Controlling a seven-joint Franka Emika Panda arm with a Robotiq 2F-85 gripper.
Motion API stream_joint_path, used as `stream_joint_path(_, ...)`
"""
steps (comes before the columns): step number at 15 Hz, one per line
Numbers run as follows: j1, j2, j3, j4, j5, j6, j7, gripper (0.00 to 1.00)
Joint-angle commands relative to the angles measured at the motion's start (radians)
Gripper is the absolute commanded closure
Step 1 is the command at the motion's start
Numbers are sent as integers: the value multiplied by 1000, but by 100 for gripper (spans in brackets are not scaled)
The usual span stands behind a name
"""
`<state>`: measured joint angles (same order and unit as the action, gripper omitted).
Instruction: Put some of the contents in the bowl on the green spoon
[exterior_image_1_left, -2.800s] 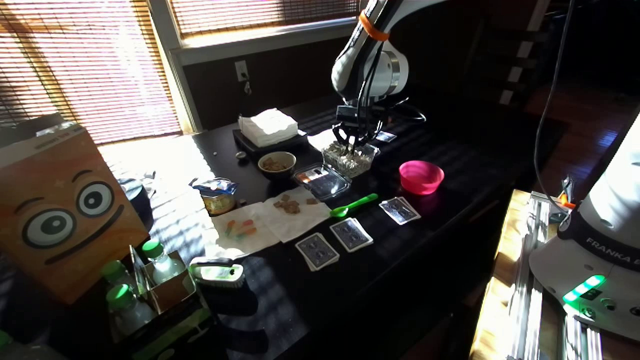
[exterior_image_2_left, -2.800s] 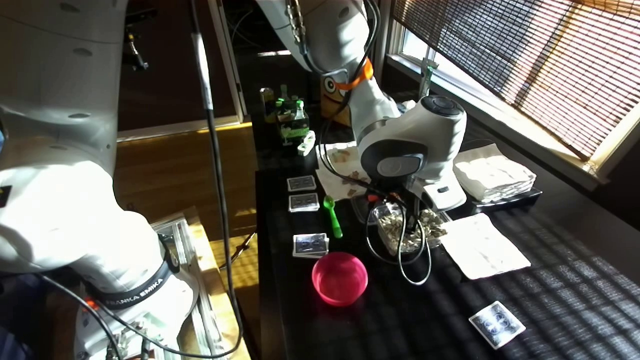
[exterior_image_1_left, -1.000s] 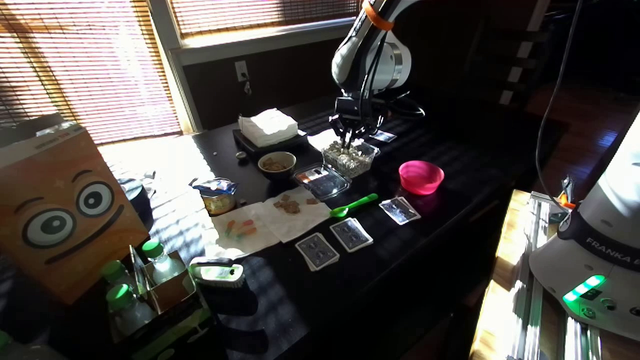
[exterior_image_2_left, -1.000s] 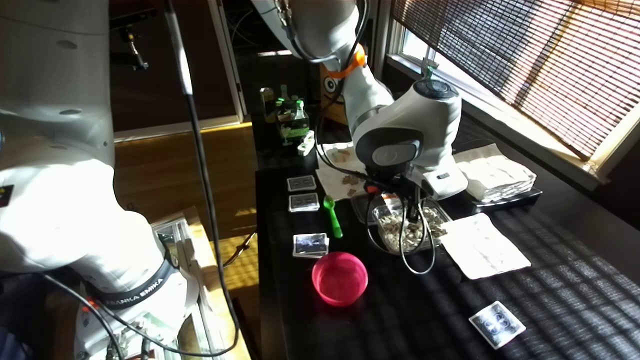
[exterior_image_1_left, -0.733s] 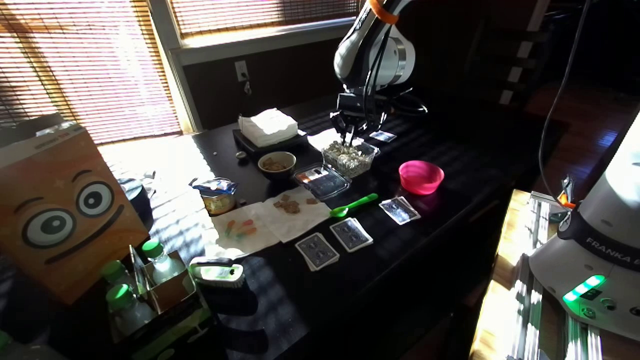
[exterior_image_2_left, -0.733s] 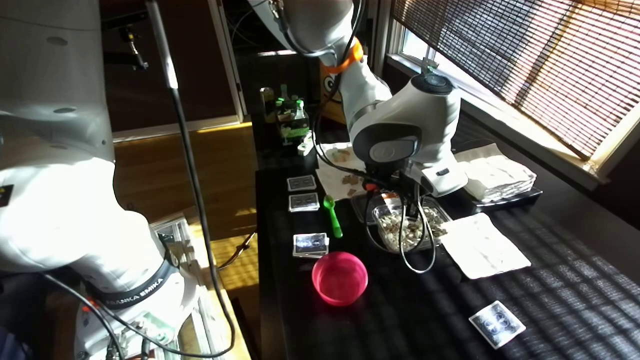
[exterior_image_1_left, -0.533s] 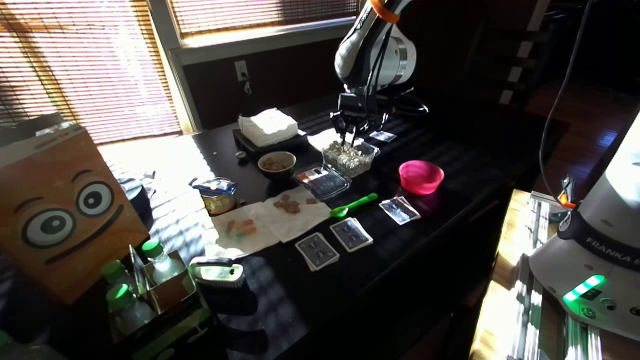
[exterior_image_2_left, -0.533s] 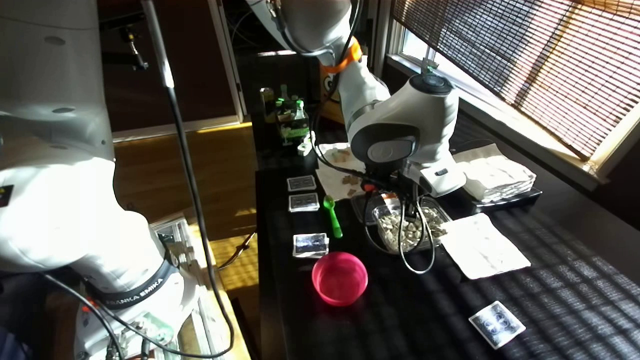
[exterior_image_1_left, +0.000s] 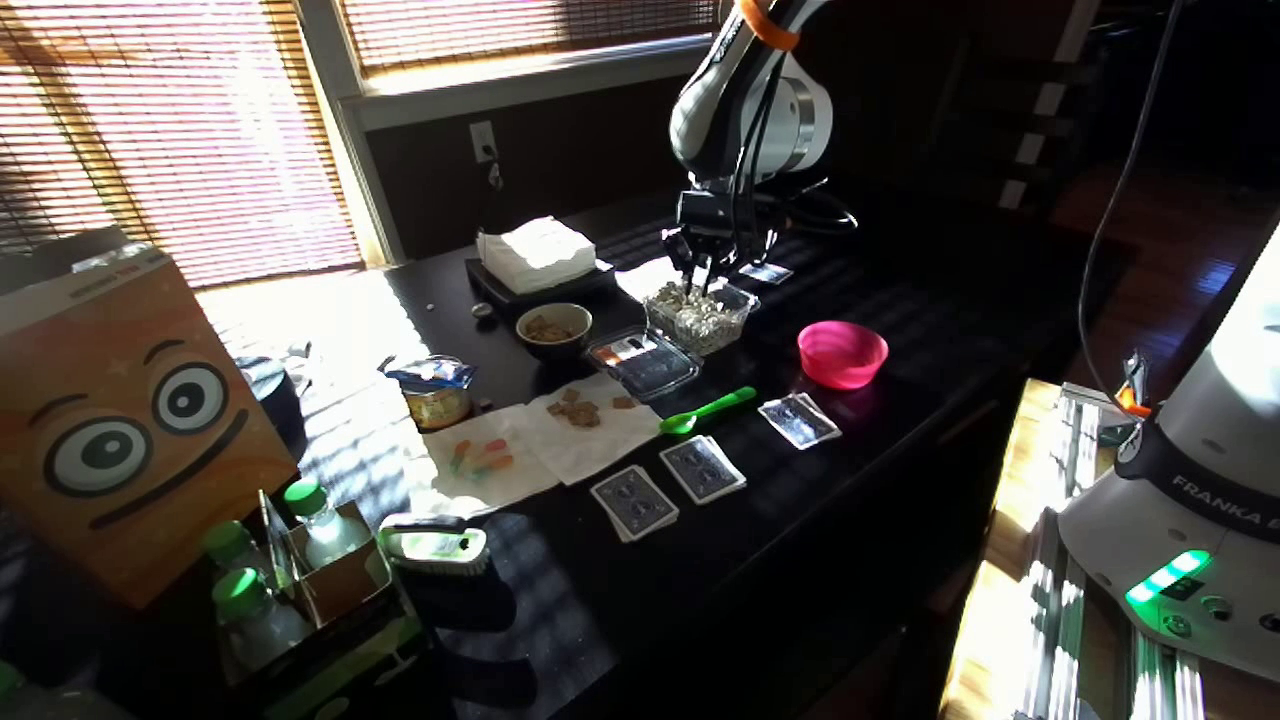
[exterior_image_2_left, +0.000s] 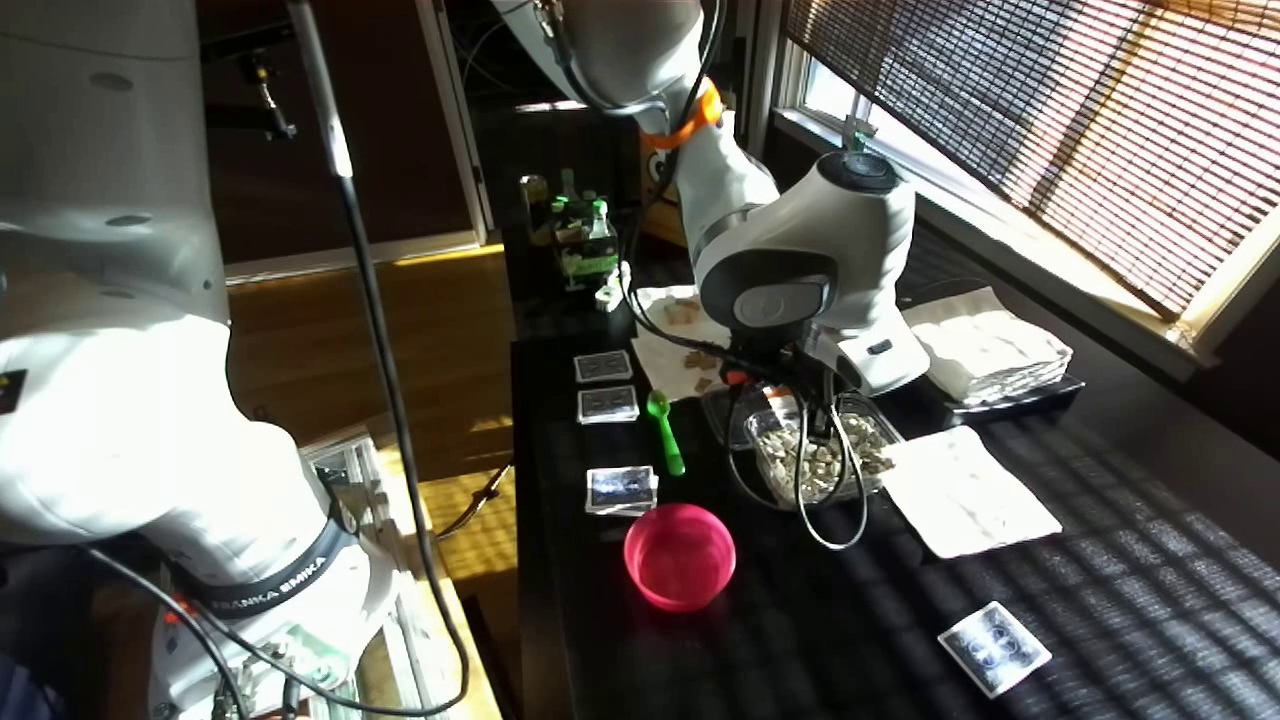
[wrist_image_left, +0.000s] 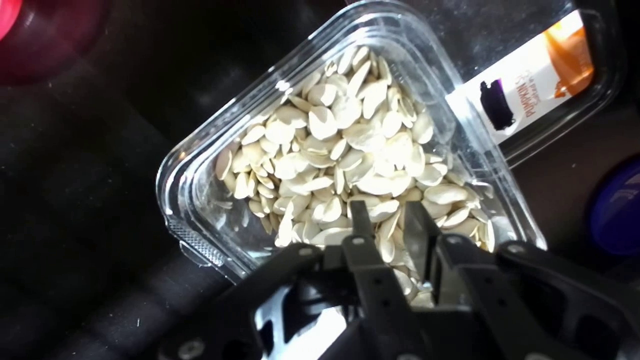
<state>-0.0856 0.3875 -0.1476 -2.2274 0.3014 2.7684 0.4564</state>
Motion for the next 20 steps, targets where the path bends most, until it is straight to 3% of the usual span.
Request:
stream_joint_path(1, -4, 13, 5, 5, 14, -23, -3, 44)
stream_joint_path(7, -9, 40, 8, 13, 36, -39, 30, 2)
stream_joint_path(9, -10, 47, 10, 17, 41, -48, 32, 0)
stream_joint_path(10, -11, 51, 11, 19, 44, -50, 32, 5)
stream_joint_path(12, -12, 57, 12, 23, 47, -56, 32, 28)
stream_joint_path(14, -13, 63, 13, 28, 50, -61, 33, 44)
stream_joint_path(20, -14, 71, 14, 32, 56, -64, 32, 82)
